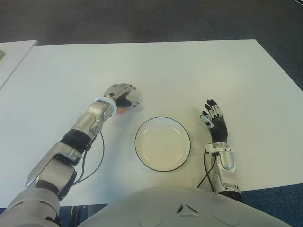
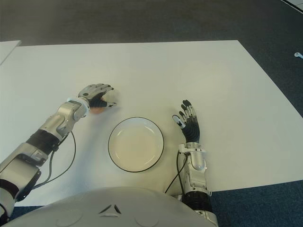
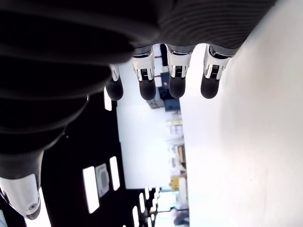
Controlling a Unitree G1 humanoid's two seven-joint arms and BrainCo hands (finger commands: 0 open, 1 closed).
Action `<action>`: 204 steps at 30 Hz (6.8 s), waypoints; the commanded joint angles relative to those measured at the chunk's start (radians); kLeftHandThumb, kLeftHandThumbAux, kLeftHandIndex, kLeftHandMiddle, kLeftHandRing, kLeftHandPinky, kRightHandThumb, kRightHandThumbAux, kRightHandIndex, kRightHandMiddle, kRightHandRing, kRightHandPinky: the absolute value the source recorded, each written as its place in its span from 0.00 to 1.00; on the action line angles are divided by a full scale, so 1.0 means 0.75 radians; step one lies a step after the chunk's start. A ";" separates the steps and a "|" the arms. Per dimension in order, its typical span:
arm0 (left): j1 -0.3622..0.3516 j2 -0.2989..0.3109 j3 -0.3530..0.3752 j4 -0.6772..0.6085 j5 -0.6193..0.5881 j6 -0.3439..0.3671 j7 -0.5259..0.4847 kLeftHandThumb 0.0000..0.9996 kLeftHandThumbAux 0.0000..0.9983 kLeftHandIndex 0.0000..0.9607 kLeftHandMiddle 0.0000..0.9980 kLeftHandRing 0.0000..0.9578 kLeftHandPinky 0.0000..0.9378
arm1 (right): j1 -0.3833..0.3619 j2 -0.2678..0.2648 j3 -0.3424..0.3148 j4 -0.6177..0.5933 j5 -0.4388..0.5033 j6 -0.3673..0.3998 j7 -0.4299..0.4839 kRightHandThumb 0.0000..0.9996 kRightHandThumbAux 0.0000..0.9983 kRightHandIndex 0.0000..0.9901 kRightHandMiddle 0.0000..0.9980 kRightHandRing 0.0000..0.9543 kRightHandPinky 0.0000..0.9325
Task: Put the apples into the plate.
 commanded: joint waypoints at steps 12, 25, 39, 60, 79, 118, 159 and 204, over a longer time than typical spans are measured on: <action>0.027 0.050 0.026 -0.106 0.006 0.014 -0.053 0.24 0.22 0.00 0.00 0.00 0.00 | 0.058 0.006 -0.004 0.145 -0.033 0.070 -0.042 0.14 0.60 0.04 0.04 0.00 0.01; 0.046 0.084 0.100 -0.238 -0.007 0.035 -0.073 0.25 0.26 0.00 0.00 0.00 0.00 | 0.040 -0.002 0.002 0.169 -0.042 0.068 -0.047 0.13 0.60 0.05 0.06 0.02 0.01; 0.049 0.110 0.107 -0.274 -0.007 0.009 -0.121 0.26 0.26 0.00 0.00 0.00 0.00 | 0.049 -0.002 0.008 0.161 -0.048 0.071 -0.040 0.11 0.60 0.05 0.07 0.02 0.01; 0.080 0.128 0.103 -0.292 0.014 0.021 -0.148 0.25 0.25 0.00 0.00 0.00 0.00 | 0.071 0.002 0.001 0.139 -0.035 0.064 -0.032 0.13 0.61 0.05 0.07 0.02 0.01; 0.142 0.119 0.106 -0.285 -0.003 0.021 -0.143 0.24 0.26 0.00 0.00 0.00 0.00 | 0.076 -0.002 -0.002 0.132 -0.035 0.062 -0.029 0.13 0.60 0.05 0.06 0.02 0.02; 0.201 0.090 0.059 -0.046 0.019 -0.043 0.107 0.23 0.27 0.00 0.00 0.00 0.00 | 0.065 -0.018 -0.009 0.162 -0.032 0.051 -0.032 0.13 0.60 0.04 0.04 0.00 0.01; 0.046 -0.090 -0.011 0.614 -0.037 -0.225 0.625 0.21 0.35 0.03 0.00 0.00 0.04 | 0.055 -0.069 -0.092 0.175 0.167 0.068 0.158 0.14 0.60 0.07 0.06 0.03 0.03; 0.036 -0.188 0.044 0.695 -0.258 -0.333 0.696 0.75 0.70 0.46 0.84 0.87 0.86 | 0.028 -0.088 -0.120 0.114 0.150 0.123 0.129 0.17 0.57 0.09 0.10 0.04 0.02</action>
